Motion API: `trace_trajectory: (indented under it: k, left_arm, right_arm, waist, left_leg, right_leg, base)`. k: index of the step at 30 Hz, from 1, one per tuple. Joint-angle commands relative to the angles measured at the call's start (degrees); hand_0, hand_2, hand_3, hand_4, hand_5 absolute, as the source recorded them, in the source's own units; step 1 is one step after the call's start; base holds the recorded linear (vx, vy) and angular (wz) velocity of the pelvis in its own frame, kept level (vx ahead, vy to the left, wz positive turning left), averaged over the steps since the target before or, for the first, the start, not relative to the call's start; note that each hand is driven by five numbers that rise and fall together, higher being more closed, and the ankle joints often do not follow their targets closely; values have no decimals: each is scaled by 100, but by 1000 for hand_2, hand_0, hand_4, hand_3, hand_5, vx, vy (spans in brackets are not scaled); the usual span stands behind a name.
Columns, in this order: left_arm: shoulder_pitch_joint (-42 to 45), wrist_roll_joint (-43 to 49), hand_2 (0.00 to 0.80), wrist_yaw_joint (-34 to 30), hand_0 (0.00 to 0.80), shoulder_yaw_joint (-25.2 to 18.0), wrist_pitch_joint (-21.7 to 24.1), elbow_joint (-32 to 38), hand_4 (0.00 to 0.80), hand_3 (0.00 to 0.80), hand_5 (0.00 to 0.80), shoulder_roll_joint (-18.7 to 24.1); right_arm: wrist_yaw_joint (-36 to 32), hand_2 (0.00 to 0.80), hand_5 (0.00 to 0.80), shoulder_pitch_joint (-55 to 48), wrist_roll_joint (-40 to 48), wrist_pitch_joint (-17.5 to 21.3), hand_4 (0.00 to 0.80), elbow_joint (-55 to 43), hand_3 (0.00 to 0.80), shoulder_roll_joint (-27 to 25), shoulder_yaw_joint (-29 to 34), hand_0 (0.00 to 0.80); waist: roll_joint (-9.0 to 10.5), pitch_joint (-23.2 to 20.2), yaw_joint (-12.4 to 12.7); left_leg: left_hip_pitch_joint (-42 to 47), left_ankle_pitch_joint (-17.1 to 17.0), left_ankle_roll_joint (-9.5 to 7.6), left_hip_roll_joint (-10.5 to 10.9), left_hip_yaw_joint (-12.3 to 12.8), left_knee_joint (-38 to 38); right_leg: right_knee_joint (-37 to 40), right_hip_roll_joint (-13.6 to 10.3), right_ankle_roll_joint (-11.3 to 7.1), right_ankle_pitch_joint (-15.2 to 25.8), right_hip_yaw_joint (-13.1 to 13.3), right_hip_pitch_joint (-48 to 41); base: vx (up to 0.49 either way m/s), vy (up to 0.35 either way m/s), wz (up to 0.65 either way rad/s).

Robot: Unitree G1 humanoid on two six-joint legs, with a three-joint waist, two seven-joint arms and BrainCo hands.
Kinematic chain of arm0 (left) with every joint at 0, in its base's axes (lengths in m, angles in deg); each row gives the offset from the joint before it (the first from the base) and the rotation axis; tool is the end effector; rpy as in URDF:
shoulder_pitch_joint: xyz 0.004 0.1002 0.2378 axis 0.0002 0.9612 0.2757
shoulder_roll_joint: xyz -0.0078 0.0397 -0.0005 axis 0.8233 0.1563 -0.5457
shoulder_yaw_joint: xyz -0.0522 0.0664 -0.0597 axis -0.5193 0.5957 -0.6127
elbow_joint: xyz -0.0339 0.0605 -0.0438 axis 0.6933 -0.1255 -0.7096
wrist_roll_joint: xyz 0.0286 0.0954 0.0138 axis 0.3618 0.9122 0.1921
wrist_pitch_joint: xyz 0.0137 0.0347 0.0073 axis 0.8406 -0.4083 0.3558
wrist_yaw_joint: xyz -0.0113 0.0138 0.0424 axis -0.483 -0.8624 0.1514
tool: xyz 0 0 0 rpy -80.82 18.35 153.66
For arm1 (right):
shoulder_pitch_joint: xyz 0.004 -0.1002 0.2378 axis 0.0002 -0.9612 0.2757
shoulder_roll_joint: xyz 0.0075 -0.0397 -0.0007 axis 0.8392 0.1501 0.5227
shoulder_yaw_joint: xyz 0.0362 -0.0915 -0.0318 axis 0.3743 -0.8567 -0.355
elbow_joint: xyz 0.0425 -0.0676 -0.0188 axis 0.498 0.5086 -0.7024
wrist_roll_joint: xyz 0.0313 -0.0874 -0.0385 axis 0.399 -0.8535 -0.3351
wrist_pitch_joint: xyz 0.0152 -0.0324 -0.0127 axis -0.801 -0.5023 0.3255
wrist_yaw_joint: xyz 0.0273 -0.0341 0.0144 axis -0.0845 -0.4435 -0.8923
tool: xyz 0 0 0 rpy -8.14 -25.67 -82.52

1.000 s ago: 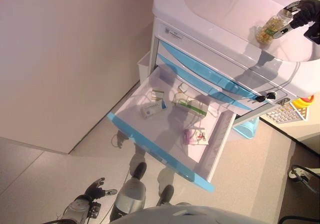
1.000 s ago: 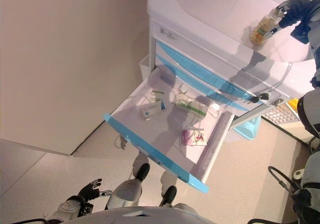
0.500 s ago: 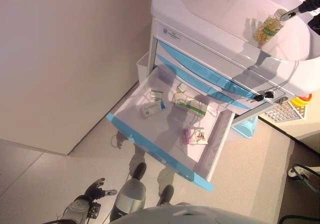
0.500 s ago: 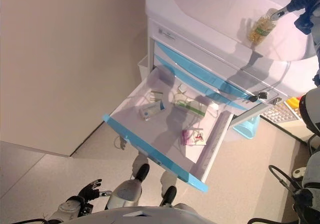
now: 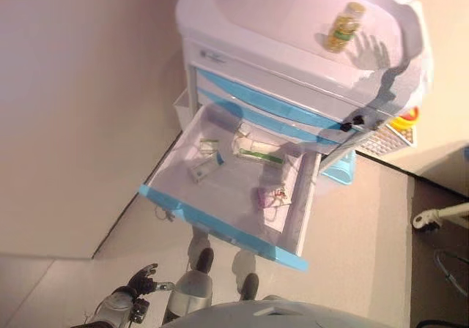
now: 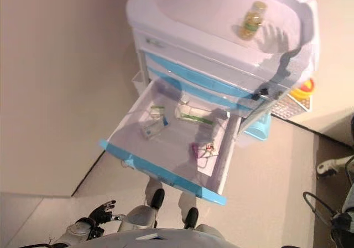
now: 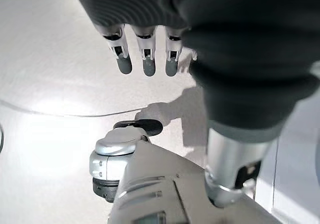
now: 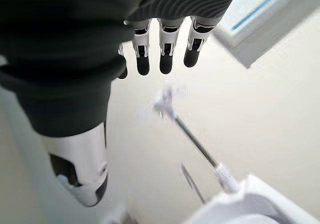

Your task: Open the drawer and pick up the medicine

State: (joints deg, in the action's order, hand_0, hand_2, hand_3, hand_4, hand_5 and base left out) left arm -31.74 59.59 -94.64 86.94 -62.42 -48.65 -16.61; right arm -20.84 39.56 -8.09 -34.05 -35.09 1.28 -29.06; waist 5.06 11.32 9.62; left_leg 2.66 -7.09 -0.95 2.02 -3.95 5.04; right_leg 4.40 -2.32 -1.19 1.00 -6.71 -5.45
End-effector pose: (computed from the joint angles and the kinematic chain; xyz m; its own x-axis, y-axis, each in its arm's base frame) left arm 0.0790 0.2611 -0.0975 0.4692 0.0784 -0.8796 0.2379 0.9480 0.2114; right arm 0.3000 -0.3329 0.3323 0.7479 -0.3516 0.5630 0.6166 0.6821 -0.3931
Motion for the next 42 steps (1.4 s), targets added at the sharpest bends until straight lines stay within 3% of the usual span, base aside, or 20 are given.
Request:
trace_trajectory:
  k: [1, 3, 6, 12, 17, 23, 29, 32, 42]
  left_arm:
    - [-34, 227, 0, -56, 0, 213, -34, -248, 0, 0, 0, 85]
    - [-148, 274, 0, -118, 0, 237, -124, -261, 0, 0, 0, 35]
    - [-246, 306, 0, -184, 0, 265, -136, -249, 0, 0, 0, 19]
    - [-427, 267, 0, -140, 0, 227, -172, -241, 0, 0, 0, -177]
    - [-366, 155, 0, -5, 0, 210, -96, -112, 0, 0, 0, -386]
    - [-266, 39, 0, 77, 0, 91, 167, -124, 0, 0, 0, -520]
    - [-160, 42, 0, 124, 0, 17, 353, -162, 0, 0, 0, -608]
    - [-105, 77, 0, 133, 0, -63, 526, -366, 0, 0, 0, -655]
    - [-309, 206, 0, 183, 0, -203, 683, -621, 0, 0, 0, -600]
  right_arm:
    - [527, 0, 0, -805, 902, 682, 0, -528, 0, 33, 621, 0]
    - [715, 0, 0, -1808, 715, 1036, 0, -1064, 0, 522, 1470, 0]
    - [924, 0, 0, -2834, 551, 1242, 0, -1635, 0, 1103, 2082, 0]
    - [1248, 0, 0, -4520, 360, 1497, 0, -2013, 0, 2361, 2576, 0]
    - [1009, 0, 0, -5787, 252, 1529, 0, -1939, 0, 3160, 2437, 0]
    - [699, 0, 0, -6468, 88, 1284, 0, -1425, 0, 3637, 2114, 0]
    - [510, 0, 0, -6902, -355, 1266, 0, -1124, 0, 3969, 1840, 0]
    - [282, 0, 0, -7198, -479, 1477, 0, -635, 0, 4192, 1787, 0]
    - [-549, 0, 0, -7511, -1704, 1403, 0, 560, 0, 4387, 1238, 0]
  waist:
    - [-35, -306, -256]
    - [-141, -287, -427]
    - [-221, -278, -588]
    - [-298, -254, -913]
    - [-330, -268, -1096]
    - [-338, -251, -1244]
    - [-341, -225, -1314]
    - [-333, -235, -1352]
    - [-279, -200, -1331]
  left_leg:
    - [180, 1154, -93, 214, -89, -454]
    - [232, 1200, -116, 222, -50, -475]
    - [293, 1203, -123, 196, 41, -447]
    - [356, 1247, -125, 130, 309, -395]
    - [401, 1235, -128, 79, 491, -314]
    - [413, 1186, -108, 35, 637, -229]
    - [416, 1141, -107, 9, 673, -170]
    - [429, 1094, -98, 6, 667, -85]
    - [345, 1001, -95, -18, 616, -35]
  right_leg:
    - [-432, -264, -449, 56, 146, 212]
    - [-474, -253, -443, 38, 290, 214]
    - [-511, -244, -451, 36, 435, 232]
    - [-523, -217, -456, 46, 644, 307]
    - [-501, -183, -447, 55, 730, 328]
    - [-515, -149, -429, 46, 735, 369]
    - [-558, -114, -417, 22, 719, 397]
    - [-526, -86, -425, 17, 693, 376]
    - [-562, -45, -415, -28, 577, 391]
  base:
    - [-72, -9, -52]
    - [-81, -25, -44]
    - [-75, -27, -41]
    - [-54, -7, -33]
    - [-19, -14, -22]
    - [-18, 3, -8]
    - [-7, 7, -3]
    - [2, 4, -1]
    - [0, -5, 1]
